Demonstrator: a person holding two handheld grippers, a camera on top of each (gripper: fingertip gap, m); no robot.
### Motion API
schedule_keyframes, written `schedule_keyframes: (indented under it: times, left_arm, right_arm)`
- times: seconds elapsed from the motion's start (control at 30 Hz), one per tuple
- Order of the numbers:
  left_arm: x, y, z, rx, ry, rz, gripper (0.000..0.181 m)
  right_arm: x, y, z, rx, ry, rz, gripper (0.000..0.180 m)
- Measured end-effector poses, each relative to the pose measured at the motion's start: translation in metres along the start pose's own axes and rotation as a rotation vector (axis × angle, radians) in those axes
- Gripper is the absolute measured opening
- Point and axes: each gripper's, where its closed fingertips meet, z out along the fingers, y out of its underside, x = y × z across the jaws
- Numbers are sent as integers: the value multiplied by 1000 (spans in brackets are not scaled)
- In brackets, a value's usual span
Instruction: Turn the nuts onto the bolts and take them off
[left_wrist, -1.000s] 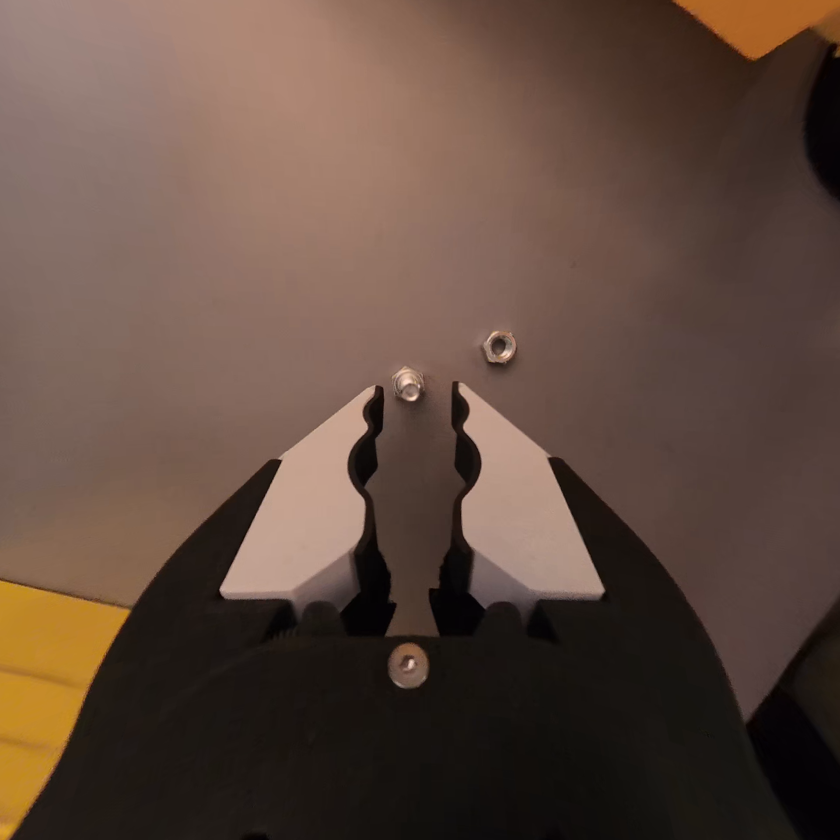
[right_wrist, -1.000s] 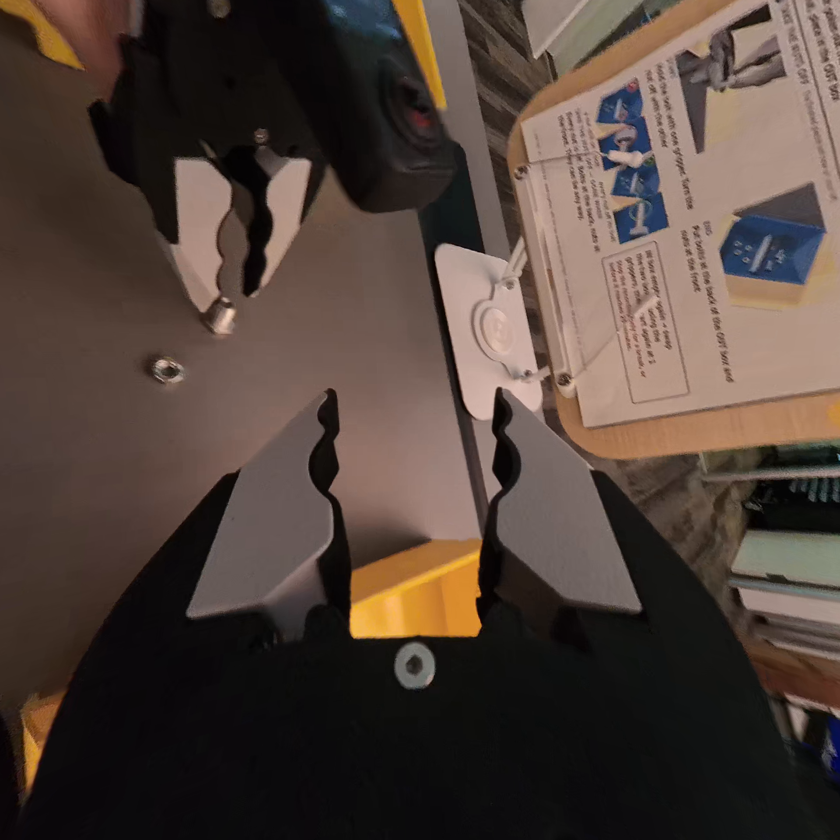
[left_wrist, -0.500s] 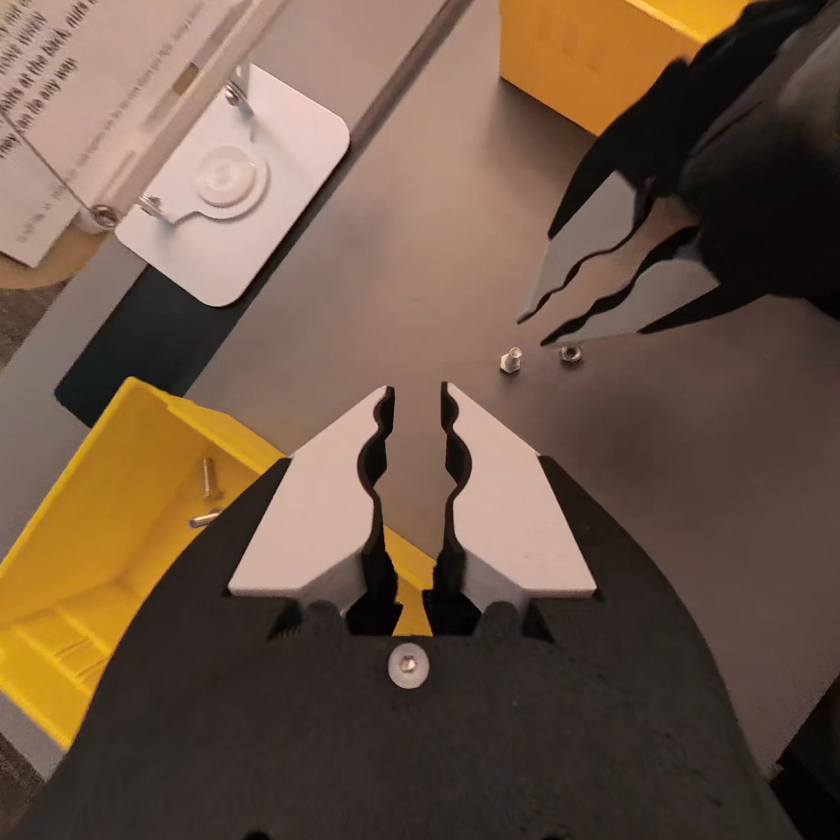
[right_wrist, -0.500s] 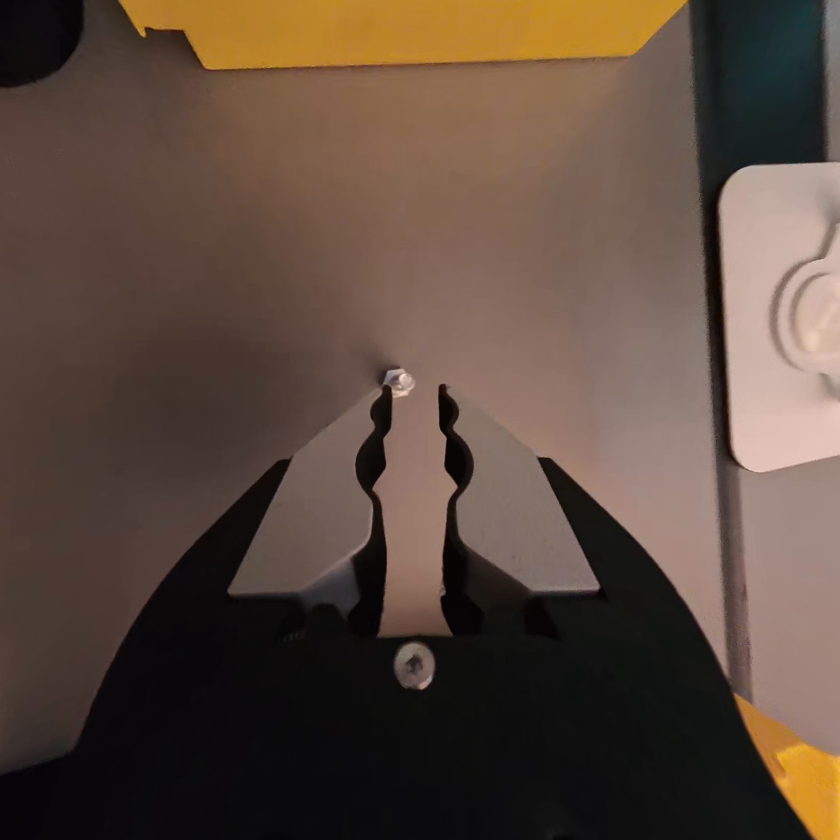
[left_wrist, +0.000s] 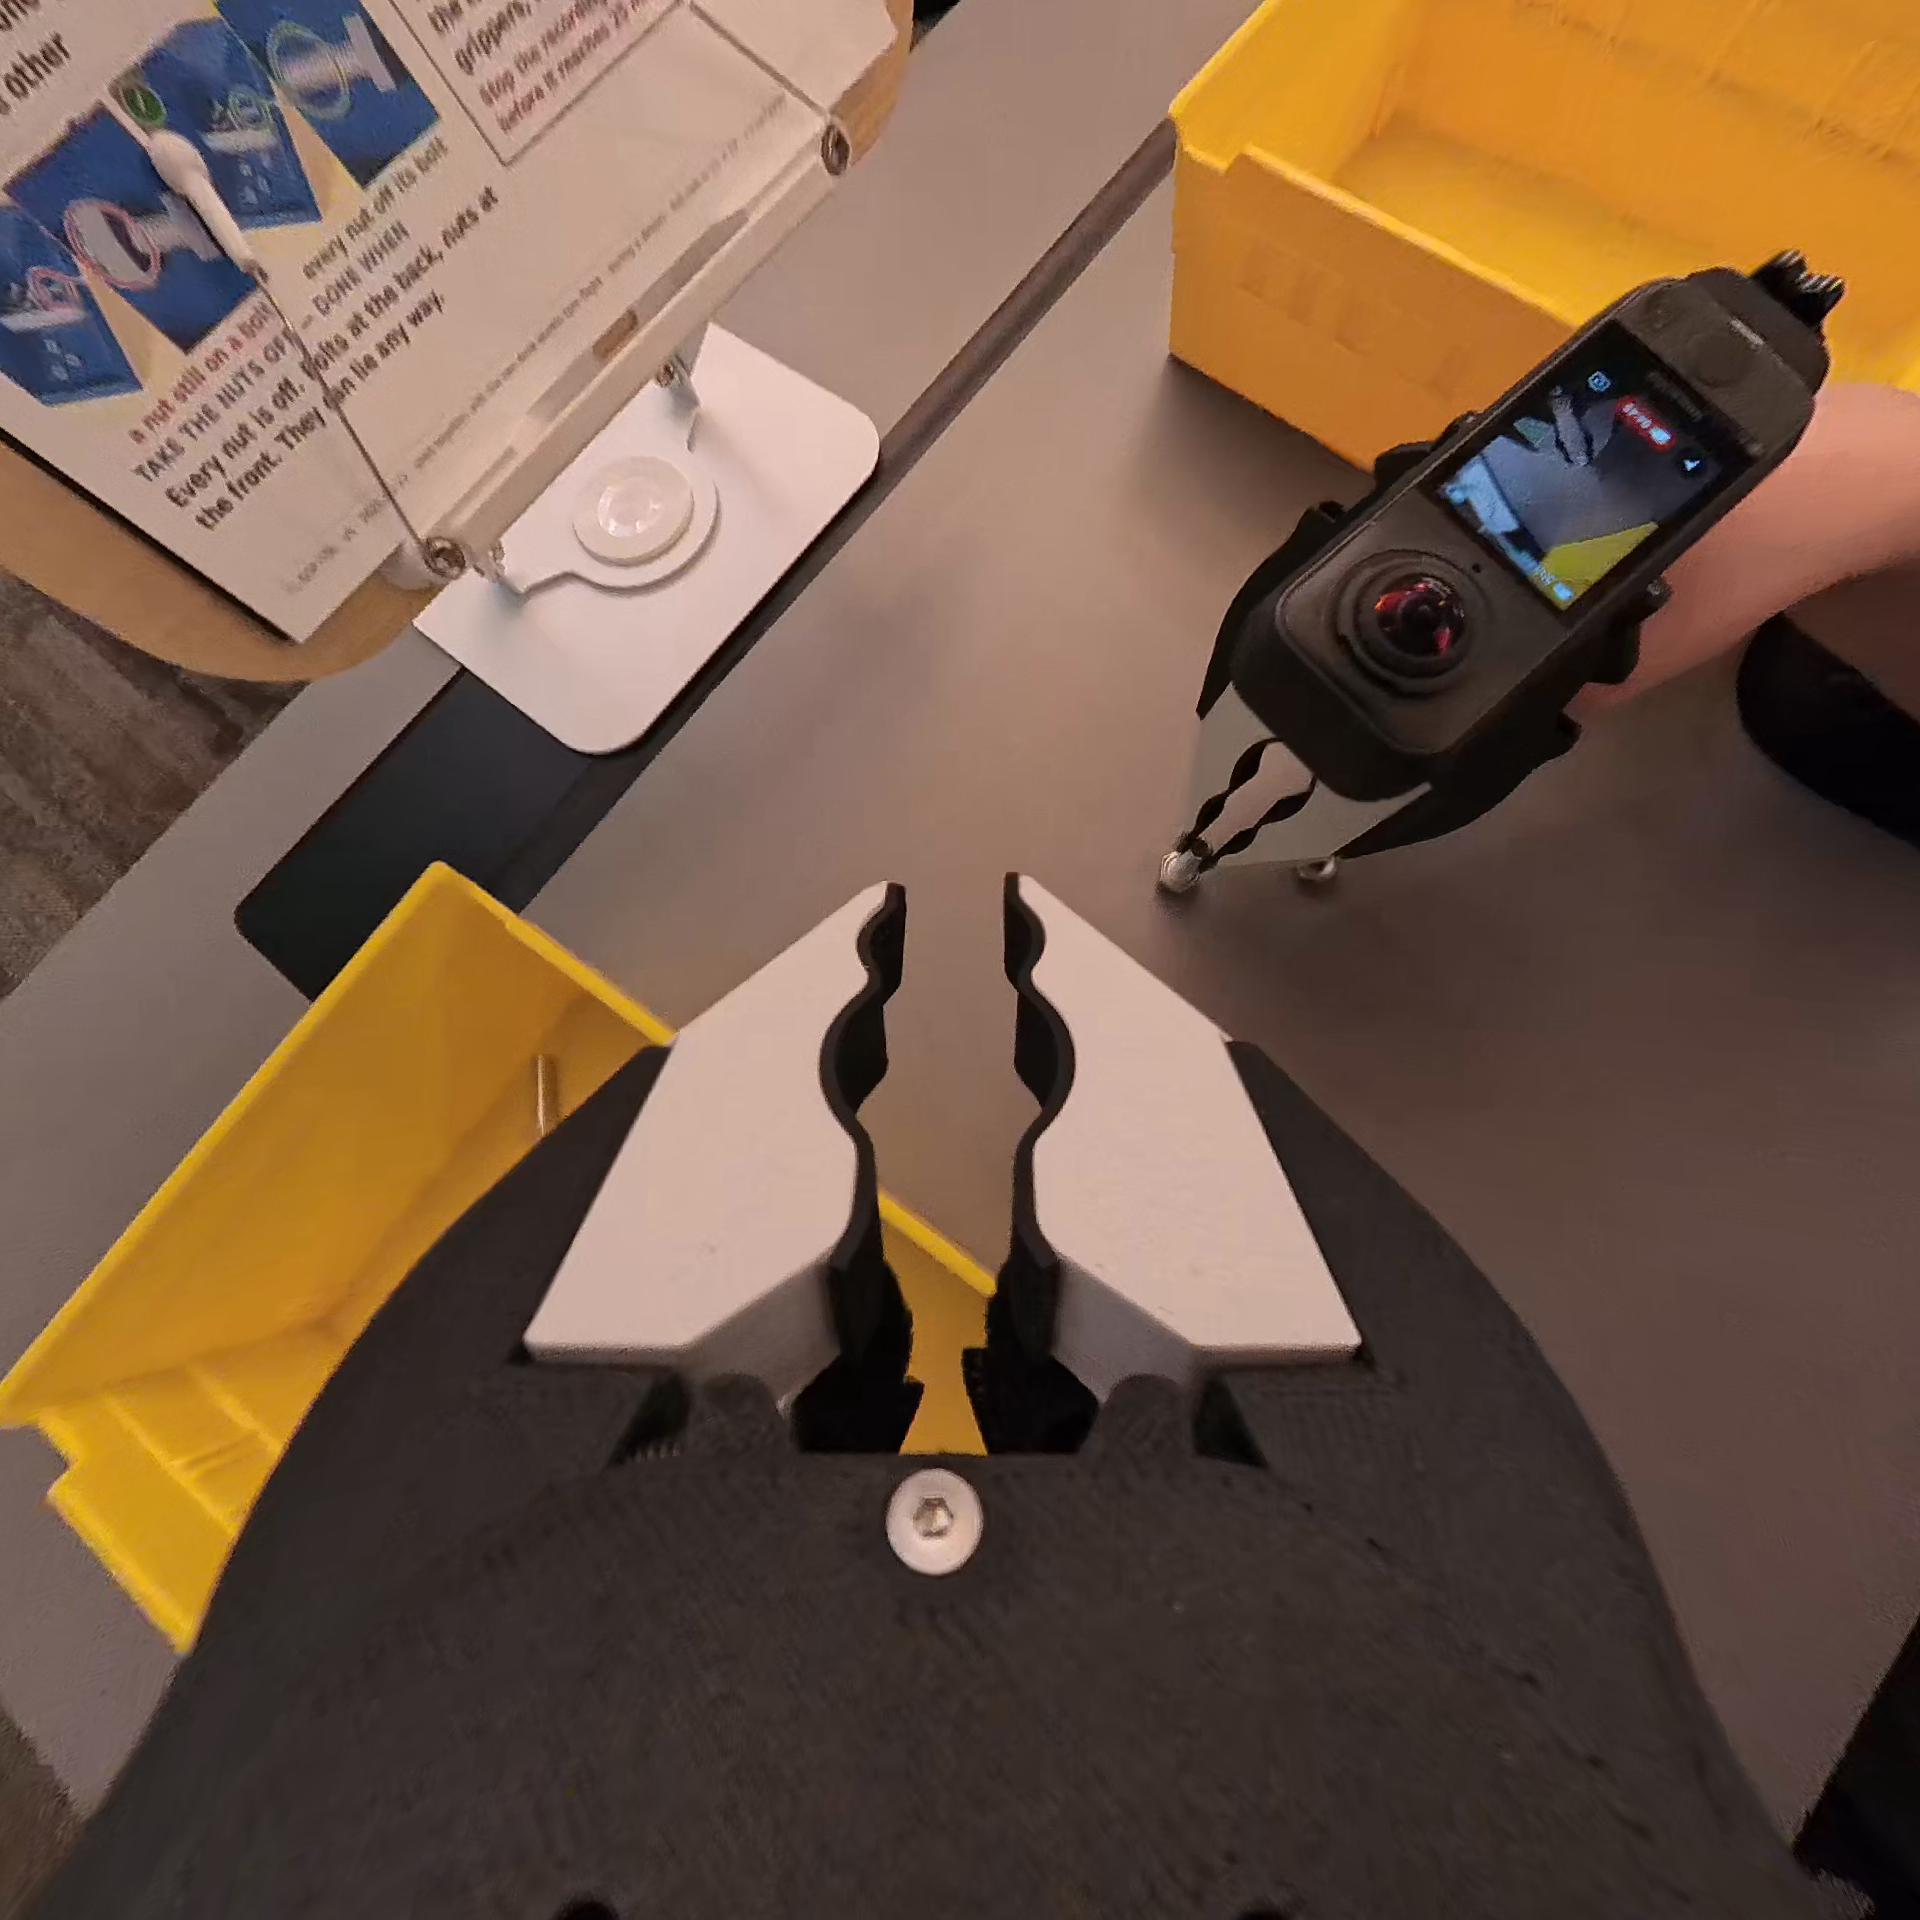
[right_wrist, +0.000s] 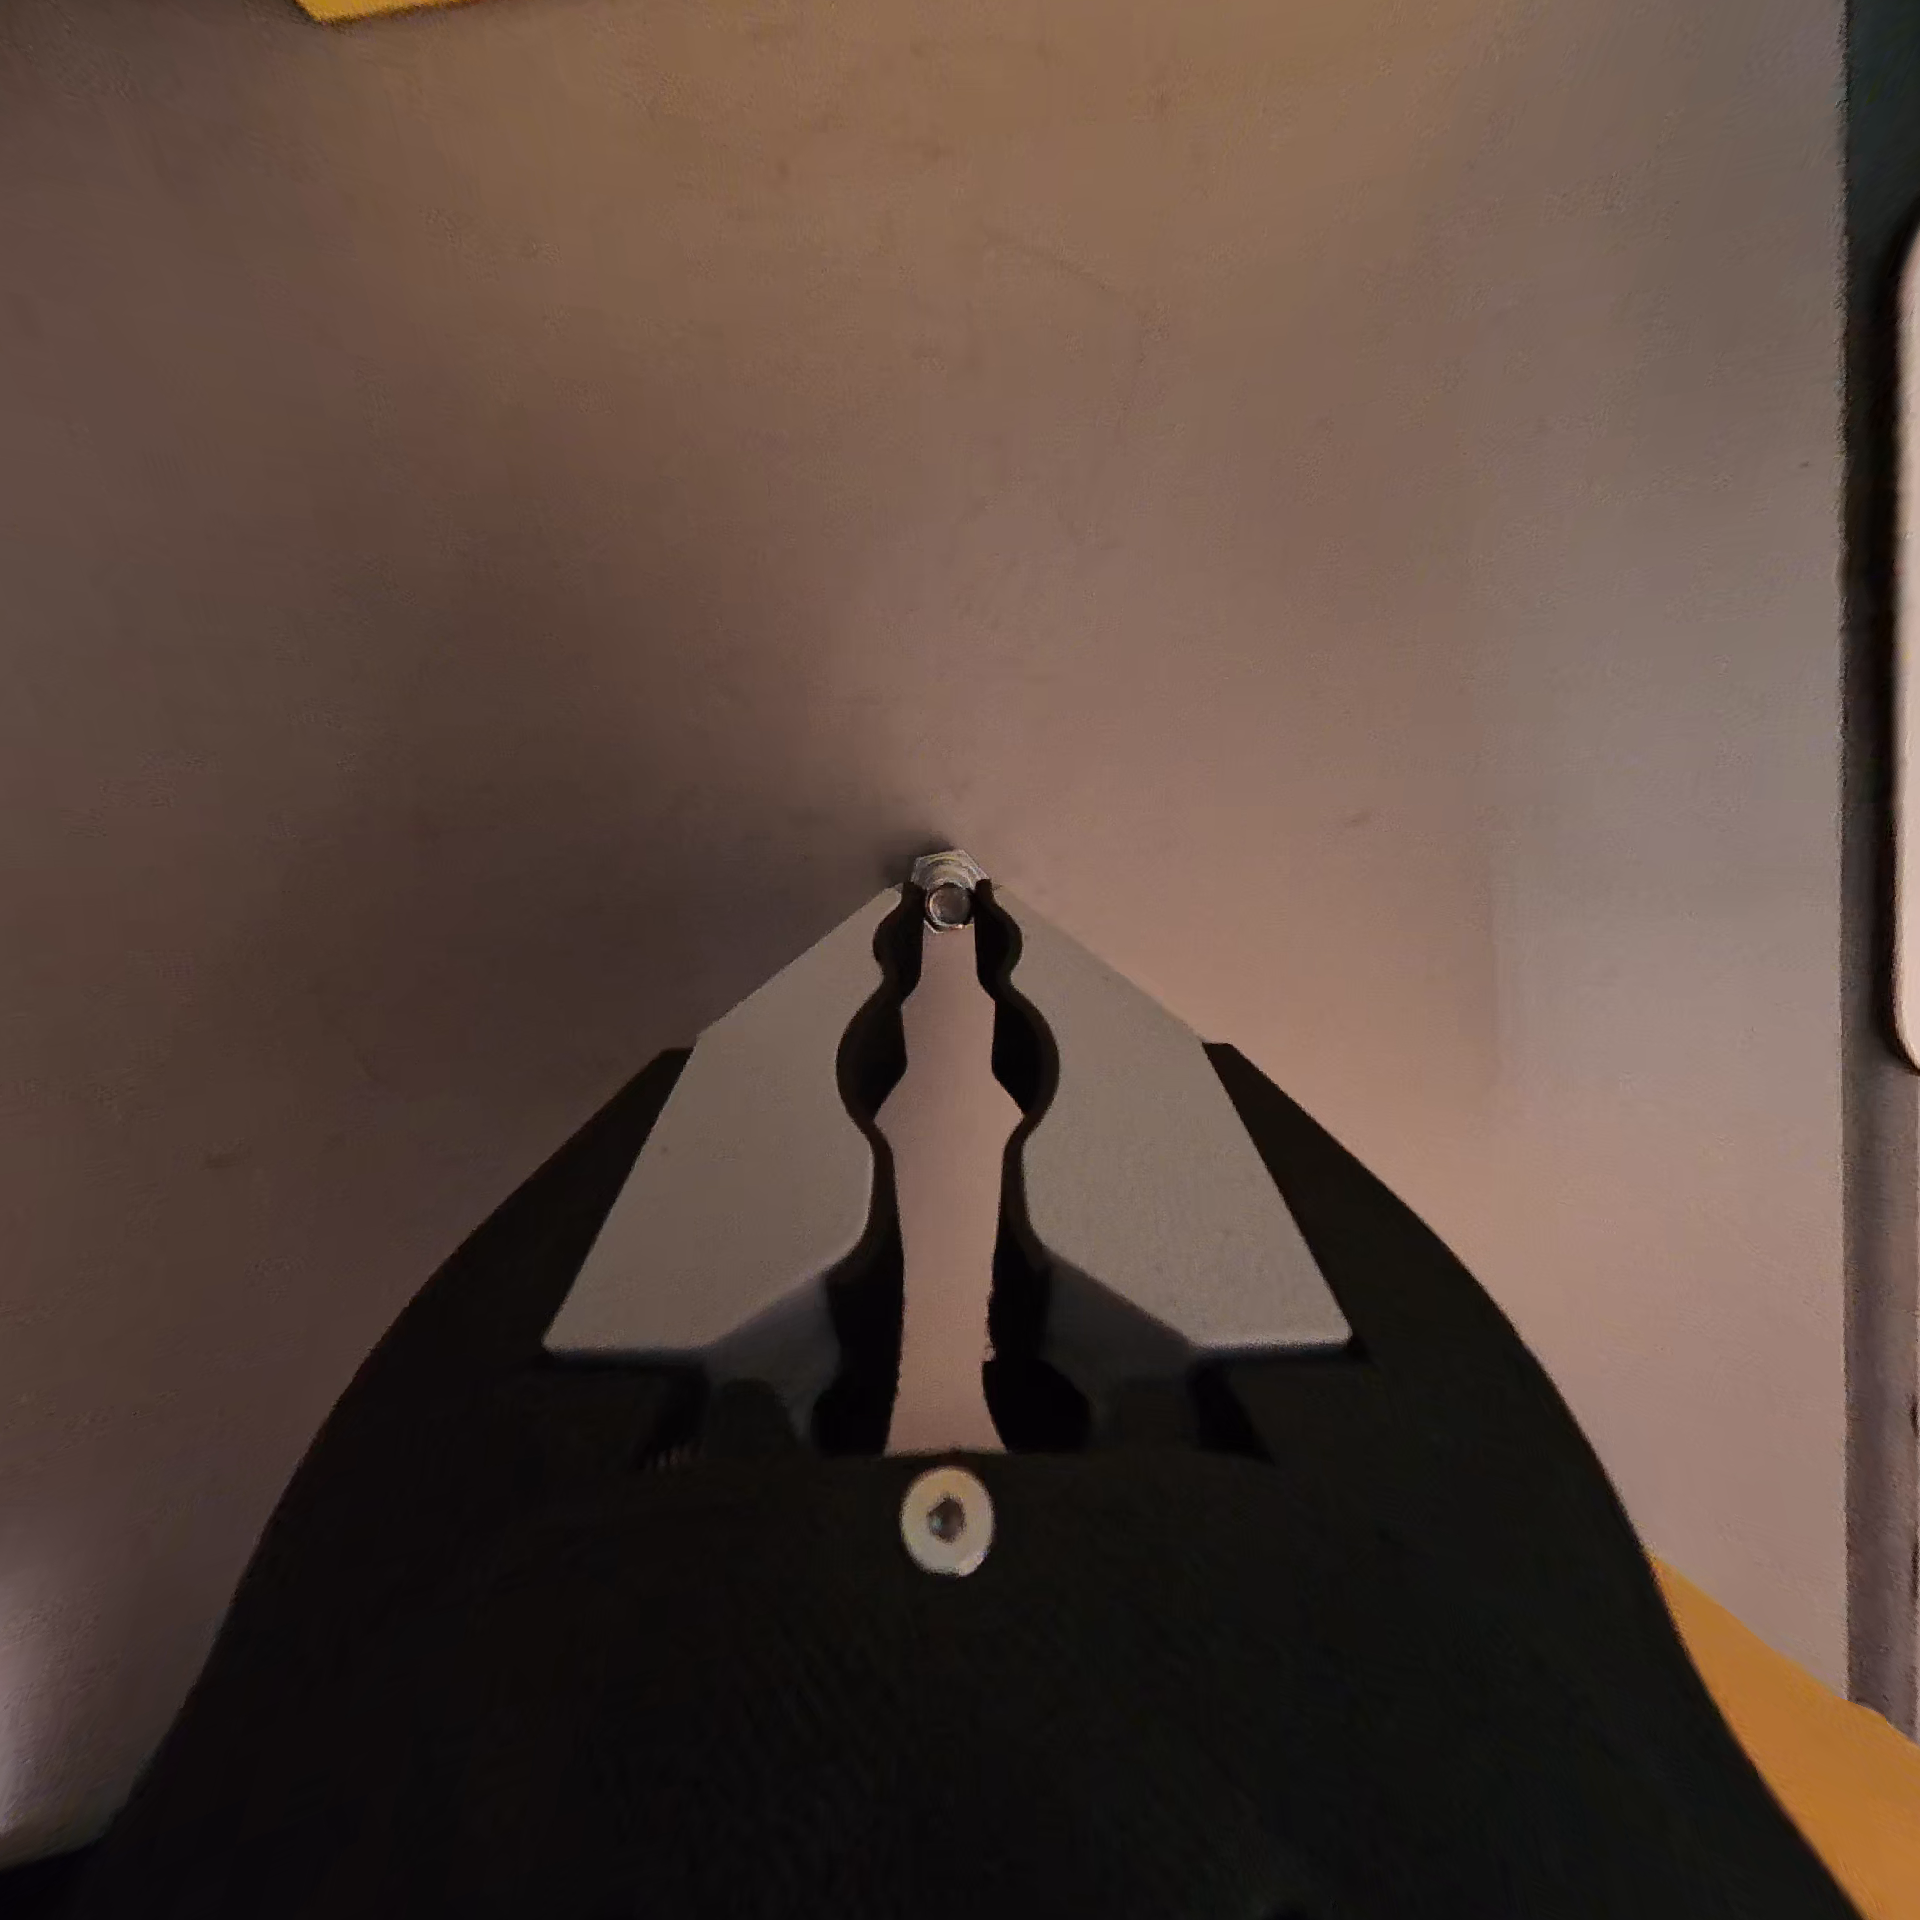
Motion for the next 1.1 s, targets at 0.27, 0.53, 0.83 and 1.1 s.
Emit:
schedule_keyframes:
  times: [0.27,0.53,0.83,1.1]
  left_arm:
    - [21,-52,0,321,126,80,36]
    - [92,-75,58,501,235,227,65]
    - [107,-71,100,555,-32,422,39]
    - [124,-68,101,558,64,427,28]
  right_arm:
    - [30,-33,-102,349,92,158,8]
    - [44,-23,-186,520,207,257,9]
    - [29,-13,-180,437,134,282,8]
    - [22,-9,-173,375,135,231,8]
